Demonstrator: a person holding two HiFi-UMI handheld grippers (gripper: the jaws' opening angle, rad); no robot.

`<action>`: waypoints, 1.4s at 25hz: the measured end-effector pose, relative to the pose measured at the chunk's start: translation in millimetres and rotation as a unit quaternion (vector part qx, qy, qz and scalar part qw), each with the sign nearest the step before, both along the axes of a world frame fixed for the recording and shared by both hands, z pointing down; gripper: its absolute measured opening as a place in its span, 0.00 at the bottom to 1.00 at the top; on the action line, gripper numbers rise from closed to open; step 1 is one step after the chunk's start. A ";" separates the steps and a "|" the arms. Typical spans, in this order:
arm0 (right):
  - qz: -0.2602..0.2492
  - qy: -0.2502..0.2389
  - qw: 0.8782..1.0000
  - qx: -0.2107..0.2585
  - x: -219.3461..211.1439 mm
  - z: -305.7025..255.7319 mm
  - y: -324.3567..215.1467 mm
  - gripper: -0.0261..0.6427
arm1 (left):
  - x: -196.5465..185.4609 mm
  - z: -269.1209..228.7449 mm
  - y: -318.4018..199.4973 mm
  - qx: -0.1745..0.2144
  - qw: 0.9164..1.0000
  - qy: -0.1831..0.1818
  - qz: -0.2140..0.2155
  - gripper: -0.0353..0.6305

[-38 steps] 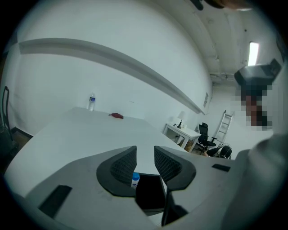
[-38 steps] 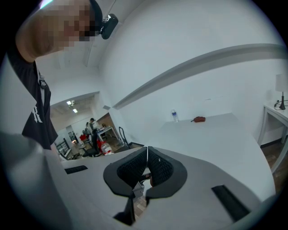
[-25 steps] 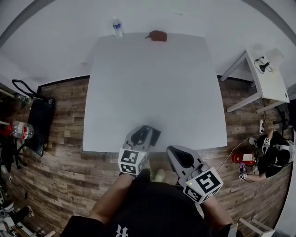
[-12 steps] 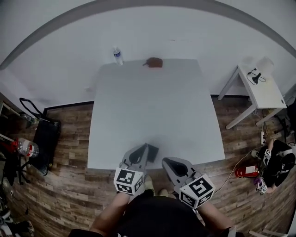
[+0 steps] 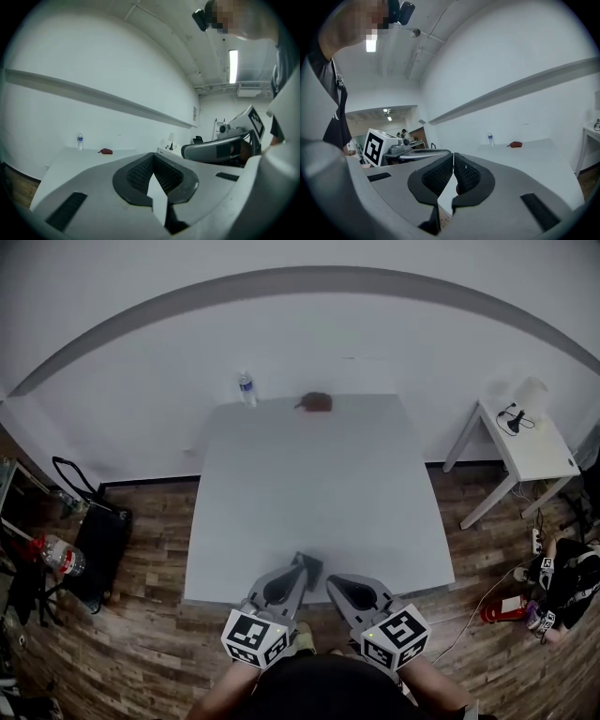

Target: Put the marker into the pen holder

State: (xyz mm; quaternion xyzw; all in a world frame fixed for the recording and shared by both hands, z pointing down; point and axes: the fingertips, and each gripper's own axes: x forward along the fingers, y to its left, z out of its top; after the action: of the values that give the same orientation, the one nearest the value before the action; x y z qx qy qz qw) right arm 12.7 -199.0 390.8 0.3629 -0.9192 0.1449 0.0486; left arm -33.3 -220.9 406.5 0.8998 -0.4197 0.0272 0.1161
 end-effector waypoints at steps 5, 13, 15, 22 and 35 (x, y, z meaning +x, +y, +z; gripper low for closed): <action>-0.005 -0.004 1.000 0.010 -1.1 -4.6 2.7 0.06 | -4.6 -21.6 8.8 0.022 1.000 0.001 -0.007 0.06; 0.002 0.008 1.000 0.023 -3.1 -5.0 11.2 0.06 | -7.1 -22.8 22.1 0.026 1.000 0.001 -0.009 0.06; 0.003 0.007 1.000 0.023 -2.5 -5.4 10.6 0.06 | -5.9 -21.4 22.1 0.024 1.000 0.000 -0.009 0.06; 0.002 0.008 1.000 0.018 -4.1 -4.9 11.9 0.06 | -7.8 -21.6 21.6 0.024 1.000 0.002 -0.013 0.06; 0.009 0.017 1.000 0.007 -12.1 1.2 -6.2 0.06 | -17.4 -13.9 0.5 0.014 1.000 0.003 -0.014 0.06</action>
State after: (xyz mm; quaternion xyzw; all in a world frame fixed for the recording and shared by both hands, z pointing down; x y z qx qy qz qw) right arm 0.6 -205.2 391.9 0.3734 -0.9161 0.1328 0.0603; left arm -50.8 -220.4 392.6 0.8954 -0.4323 0.0174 0.1054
